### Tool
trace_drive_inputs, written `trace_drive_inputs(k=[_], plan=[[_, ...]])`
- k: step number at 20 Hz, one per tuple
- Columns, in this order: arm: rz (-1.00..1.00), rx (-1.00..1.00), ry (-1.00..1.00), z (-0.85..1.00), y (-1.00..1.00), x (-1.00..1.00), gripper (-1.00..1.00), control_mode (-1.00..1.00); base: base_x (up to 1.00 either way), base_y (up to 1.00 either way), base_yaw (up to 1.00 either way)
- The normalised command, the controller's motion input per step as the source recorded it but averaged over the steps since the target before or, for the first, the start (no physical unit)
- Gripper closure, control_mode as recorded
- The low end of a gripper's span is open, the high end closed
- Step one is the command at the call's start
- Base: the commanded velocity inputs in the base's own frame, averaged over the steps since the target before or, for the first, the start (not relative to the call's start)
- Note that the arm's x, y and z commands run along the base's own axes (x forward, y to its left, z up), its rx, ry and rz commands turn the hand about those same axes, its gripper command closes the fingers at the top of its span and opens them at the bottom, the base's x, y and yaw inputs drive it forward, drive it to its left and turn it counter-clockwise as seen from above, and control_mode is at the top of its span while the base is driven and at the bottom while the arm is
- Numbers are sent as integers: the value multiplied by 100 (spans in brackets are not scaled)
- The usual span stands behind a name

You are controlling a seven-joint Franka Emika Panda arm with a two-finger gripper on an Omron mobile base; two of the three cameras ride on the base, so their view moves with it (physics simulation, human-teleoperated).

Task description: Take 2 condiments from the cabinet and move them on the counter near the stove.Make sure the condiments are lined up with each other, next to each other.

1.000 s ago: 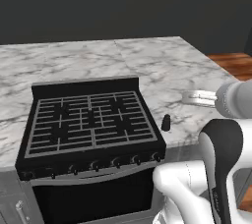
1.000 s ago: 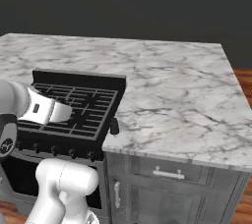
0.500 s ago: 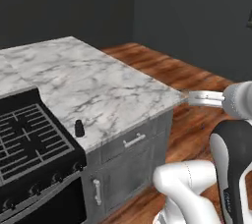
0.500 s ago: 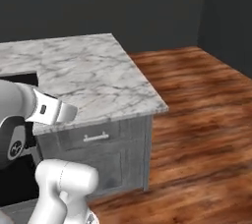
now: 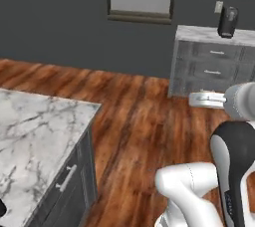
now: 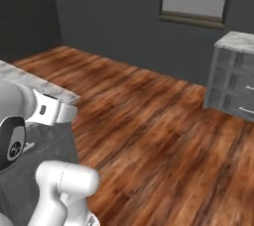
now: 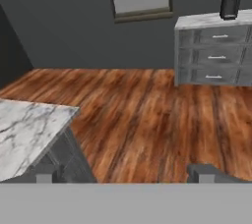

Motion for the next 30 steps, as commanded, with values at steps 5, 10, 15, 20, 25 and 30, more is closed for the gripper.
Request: trace_drive_inputs(k=[5,10,15,20,25,30], plan=[[0,0,0,0,0,0,-100,100,13,-38,-83],[0,0,0,0,0,0,-100,100,95,-34,-31],[0,0,0,0,0,0,-100,100,100,-32,-6],[0,0,0,0,0,0,-100,100,100,-54,-2],[0,0,0,0,0,0,-100,100,100,-75,-3],[0,0,0,0,0,0,-100,100,100,-82,-9]])
